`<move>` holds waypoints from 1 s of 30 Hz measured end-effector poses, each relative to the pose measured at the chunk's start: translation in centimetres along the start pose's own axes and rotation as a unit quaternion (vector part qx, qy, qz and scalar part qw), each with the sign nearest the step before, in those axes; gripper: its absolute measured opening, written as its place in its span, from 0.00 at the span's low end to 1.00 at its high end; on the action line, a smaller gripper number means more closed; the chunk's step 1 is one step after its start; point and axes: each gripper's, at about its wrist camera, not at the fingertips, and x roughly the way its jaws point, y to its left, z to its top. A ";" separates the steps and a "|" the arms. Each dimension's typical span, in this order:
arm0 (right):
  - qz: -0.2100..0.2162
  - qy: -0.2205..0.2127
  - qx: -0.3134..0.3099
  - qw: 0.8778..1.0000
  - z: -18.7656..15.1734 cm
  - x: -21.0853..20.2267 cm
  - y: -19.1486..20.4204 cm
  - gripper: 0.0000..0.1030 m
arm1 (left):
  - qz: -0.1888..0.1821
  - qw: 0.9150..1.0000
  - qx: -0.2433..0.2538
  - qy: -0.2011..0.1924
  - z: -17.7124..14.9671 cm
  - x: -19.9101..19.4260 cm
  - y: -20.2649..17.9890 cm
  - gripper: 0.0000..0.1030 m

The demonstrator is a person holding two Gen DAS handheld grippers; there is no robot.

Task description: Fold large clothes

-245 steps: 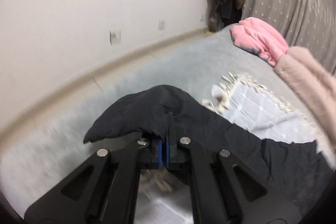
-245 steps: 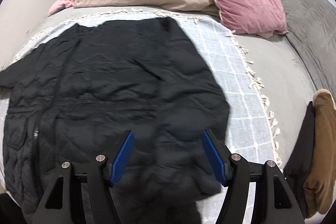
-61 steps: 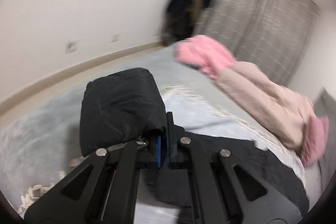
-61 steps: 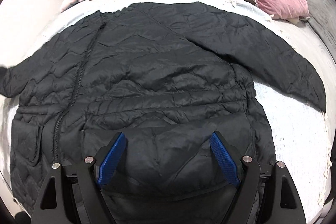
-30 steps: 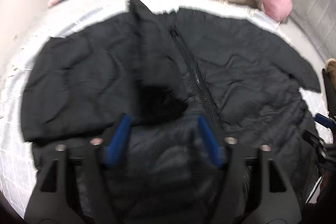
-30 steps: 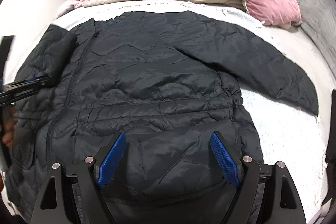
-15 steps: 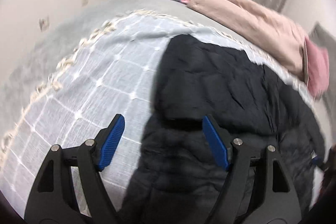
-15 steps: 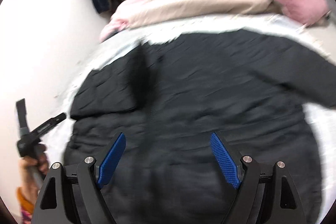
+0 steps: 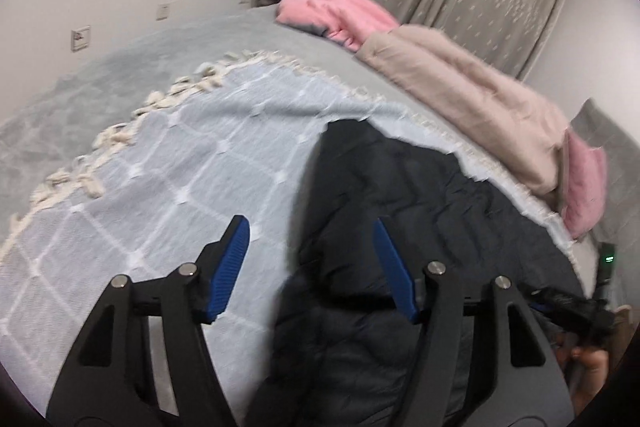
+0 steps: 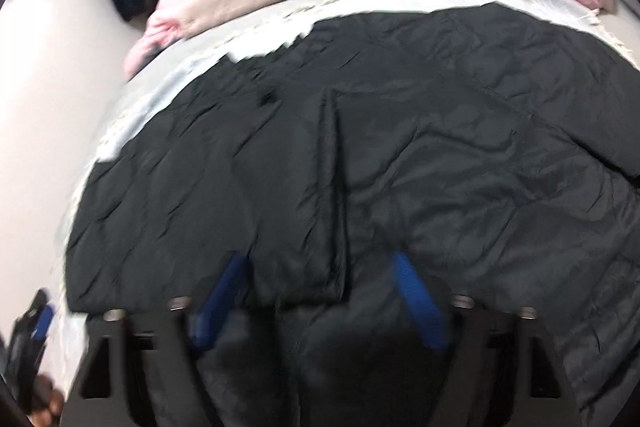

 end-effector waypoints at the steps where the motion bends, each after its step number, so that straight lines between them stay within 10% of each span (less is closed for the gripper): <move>1: 0.002 -0.004 -0.012 1.000 0.2 -0.1 0.4 0.17 | -0.006 1.000 0.001 -0.001 0.1 0.1 -0.3 0.61; 8: -0.039 -0.102 -0.062 0.992 1.2 -4.1 1.5 0.06 | -0.012 0.999 0.027 0.043 -1.5 2.9 -1.9 0.55; 14: -0.091 -0.032 -0.075 0.993 0.0 -0.7 -0.4 0.08 | 0.062 0.990 0.039 0.118 -3.9 6.8 -1.4 0.55; 21: -0.163 -0.012 -0.116 0.980 -1.0 -0.4 -0.7 0.42 | 0.092 0.988 0.026 0.119 -3.2 5.1 -1.7 0.65; 30: -0.048 -0.043 -0.048 0.997 -2.9 -8.8 -10.8 0.75 | 0.085 0.989 0.017 0.120 -2.6 1.6 -5.3 0.91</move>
